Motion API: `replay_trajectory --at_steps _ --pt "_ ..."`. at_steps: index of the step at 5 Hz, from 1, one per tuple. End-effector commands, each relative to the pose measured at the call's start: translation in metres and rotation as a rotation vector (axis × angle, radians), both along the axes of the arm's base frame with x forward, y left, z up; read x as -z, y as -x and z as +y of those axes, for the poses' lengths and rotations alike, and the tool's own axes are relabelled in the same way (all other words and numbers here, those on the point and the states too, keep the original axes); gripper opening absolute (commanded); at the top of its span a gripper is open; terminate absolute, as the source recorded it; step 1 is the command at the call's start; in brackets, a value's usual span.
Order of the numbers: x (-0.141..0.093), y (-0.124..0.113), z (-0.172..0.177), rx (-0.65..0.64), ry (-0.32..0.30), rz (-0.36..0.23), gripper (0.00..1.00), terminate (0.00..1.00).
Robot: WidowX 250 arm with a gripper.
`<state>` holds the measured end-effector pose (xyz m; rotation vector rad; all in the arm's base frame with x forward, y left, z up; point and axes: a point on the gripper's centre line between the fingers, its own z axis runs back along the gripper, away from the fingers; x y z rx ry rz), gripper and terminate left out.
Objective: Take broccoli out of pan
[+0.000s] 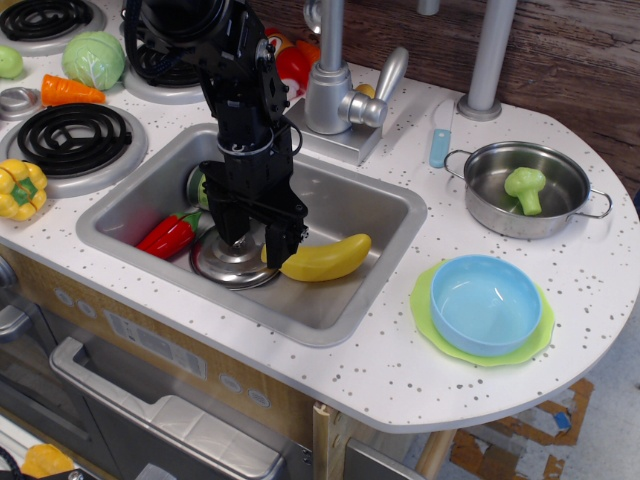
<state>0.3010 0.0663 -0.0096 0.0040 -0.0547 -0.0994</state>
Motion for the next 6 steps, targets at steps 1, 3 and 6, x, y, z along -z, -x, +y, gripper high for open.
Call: replay_trajectory --at_steps 1,3,6 --pt "0.000 0.000 0.000 0.000 0.000 0.000 1.00 0.00" --pt "-0.081 -0.034 -0.072 -0.089 -0.050 -0.032 1.00 0.00" --pt "-0.127 -0.102 -0.166 -0.085 -0.036 -0.081 1.00 0.00"
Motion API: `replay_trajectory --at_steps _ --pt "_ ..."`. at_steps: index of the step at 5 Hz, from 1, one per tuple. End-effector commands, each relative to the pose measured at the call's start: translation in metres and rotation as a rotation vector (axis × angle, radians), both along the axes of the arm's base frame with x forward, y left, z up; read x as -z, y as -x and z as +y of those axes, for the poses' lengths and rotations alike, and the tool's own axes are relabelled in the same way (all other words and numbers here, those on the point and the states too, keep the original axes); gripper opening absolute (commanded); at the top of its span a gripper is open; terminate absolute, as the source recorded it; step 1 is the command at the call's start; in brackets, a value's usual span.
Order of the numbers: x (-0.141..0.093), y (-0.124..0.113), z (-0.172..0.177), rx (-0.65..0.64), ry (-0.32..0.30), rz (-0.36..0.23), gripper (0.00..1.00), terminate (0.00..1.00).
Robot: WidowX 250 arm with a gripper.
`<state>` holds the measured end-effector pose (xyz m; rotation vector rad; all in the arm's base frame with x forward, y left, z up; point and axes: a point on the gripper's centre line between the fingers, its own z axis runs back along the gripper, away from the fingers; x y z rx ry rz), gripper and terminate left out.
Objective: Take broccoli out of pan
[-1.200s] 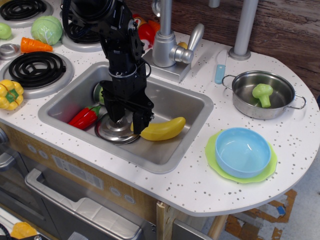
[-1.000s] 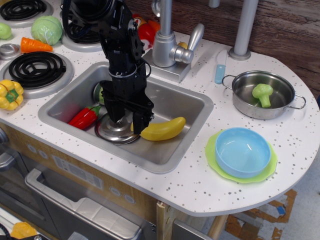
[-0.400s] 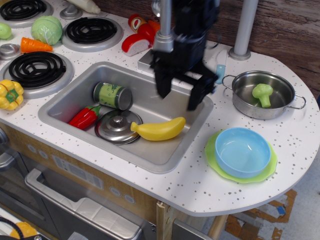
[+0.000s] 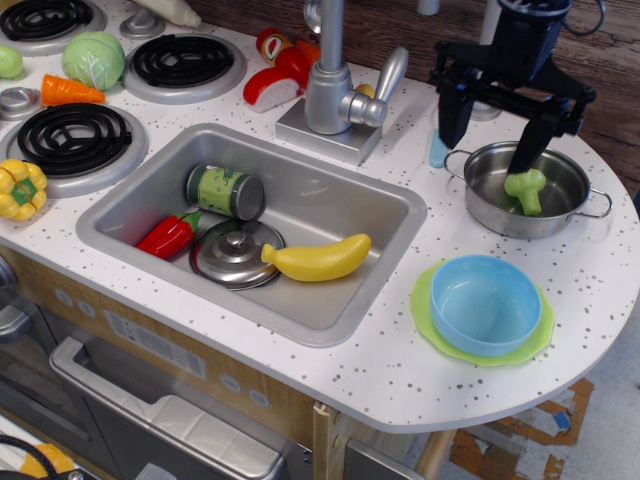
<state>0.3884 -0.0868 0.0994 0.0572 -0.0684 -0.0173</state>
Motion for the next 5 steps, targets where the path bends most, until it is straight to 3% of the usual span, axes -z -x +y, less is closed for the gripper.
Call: replay_trajectory --at_steps 1,3,5 --pt "-0.005 -0.031 -0.019 0.022 0.038 -0.075 1.00 0.00" --pt "0.026 -0.057 -0.019 0.056 0.070 -0.142 1.00 0.00" --pt "0.042 -0.072 -0.019 0.076 0.093 -0.191 1.00 0.00"
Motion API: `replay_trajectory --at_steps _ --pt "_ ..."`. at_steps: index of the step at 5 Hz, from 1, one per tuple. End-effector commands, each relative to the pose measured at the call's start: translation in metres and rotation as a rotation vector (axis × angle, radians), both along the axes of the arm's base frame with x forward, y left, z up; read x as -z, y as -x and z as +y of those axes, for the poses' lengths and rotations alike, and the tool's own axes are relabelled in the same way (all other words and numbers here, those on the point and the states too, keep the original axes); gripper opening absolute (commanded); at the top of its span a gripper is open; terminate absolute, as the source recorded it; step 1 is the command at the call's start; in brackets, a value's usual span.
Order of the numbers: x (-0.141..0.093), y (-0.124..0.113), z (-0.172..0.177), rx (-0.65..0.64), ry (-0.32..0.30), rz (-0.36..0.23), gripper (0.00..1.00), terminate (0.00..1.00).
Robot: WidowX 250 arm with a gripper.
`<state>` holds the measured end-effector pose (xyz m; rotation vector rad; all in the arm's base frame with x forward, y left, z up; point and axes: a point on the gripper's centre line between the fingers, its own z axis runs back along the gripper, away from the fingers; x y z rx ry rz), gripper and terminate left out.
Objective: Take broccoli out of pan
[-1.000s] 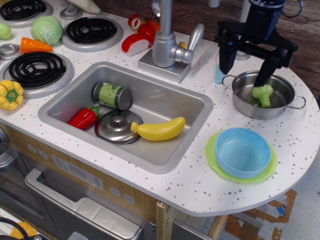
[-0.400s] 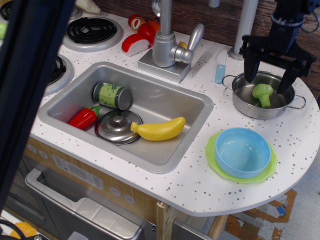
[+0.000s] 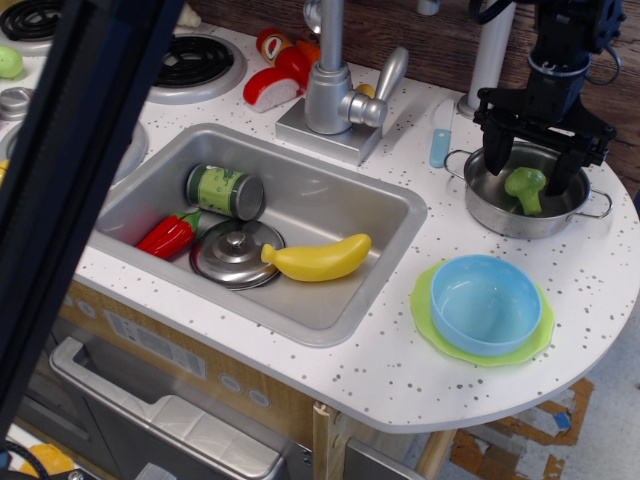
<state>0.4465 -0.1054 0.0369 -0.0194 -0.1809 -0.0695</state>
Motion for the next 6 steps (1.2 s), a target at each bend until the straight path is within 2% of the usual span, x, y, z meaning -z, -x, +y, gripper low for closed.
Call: replay_trajectory --at_steps 1,2,3,4,5,6 --pt "-0.007 -0.017 0.001 0.024 0.042 -0.101 1.00 0.00" --pt "0.006 -0.019 0.000 0.021 0.070 -0.127 1.00 0.00" --pt "0.007 -0.021 0.002 0.021 0.086 -0.119 0.00 0.00" --pt "-0.013 -0.020 0.006 0.015 0.048 -0.080 0.00 0.00" --pt "-0.051 -0.019 0.008 -0.003 -0.034 -0.025 0.00 0.00" --pt "-0.078 -0.007 0.019 -0.022 -0.084 0.018 0.00 0.00"
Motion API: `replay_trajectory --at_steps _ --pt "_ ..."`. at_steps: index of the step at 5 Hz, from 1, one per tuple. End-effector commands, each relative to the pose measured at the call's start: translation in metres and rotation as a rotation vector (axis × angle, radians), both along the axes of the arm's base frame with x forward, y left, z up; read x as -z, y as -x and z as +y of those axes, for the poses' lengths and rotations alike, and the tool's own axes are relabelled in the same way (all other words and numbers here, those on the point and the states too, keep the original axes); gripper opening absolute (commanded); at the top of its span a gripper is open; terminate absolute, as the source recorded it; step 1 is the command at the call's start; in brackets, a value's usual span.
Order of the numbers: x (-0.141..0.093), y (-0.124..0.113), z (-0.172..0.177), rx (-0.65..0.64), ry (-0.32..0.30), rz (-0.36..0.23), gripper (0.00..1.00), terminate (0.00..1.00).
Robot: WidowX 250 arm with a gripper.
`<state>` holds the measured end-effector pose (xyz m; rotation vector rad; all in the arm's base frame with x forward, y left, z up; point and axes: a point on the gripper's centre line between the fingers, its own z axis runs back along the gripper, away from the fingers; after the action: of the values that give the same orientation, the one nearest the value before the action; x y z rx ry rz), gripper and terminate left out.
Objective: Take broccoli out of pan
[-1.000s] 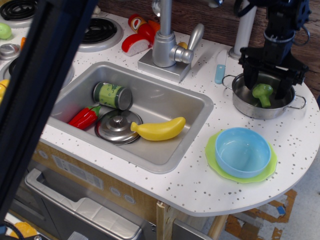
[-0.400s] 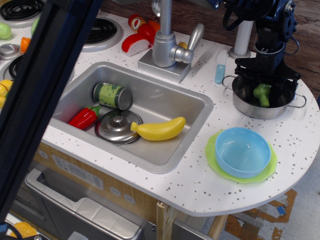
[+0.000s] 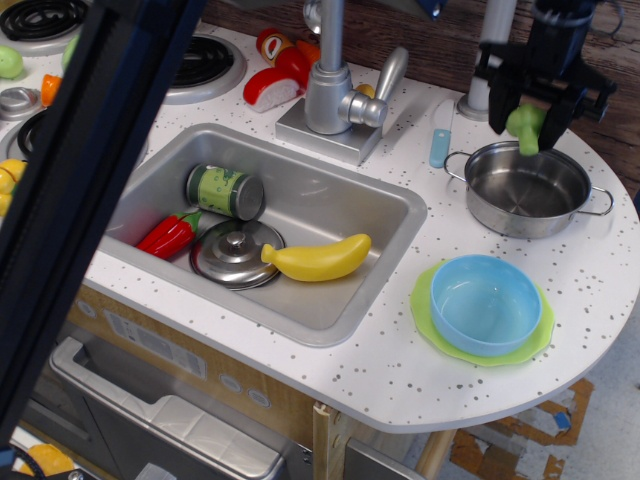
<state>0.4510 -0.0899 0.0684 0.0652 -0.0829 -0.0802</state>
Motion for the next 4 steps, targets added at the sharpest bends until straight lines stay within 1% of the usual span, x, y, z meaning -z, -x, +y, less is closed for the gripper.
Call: replay_trajectory --at_steps 1,2,3,4 --pt "-0.043 0.019 0.021 -0.035 -0.021 -0.073 0.00 0.00" --pt "-0.026 0.040 0.032 -0.047 -0.001 -0.068 0.00 0.00" --pt "-0.004 0.056 0.030 -0.061 0.032 -0.086 0.00 0.00" --pt "0.010 0.067 0.022 -0.076 0.077 -0.089 0.00 0.00"
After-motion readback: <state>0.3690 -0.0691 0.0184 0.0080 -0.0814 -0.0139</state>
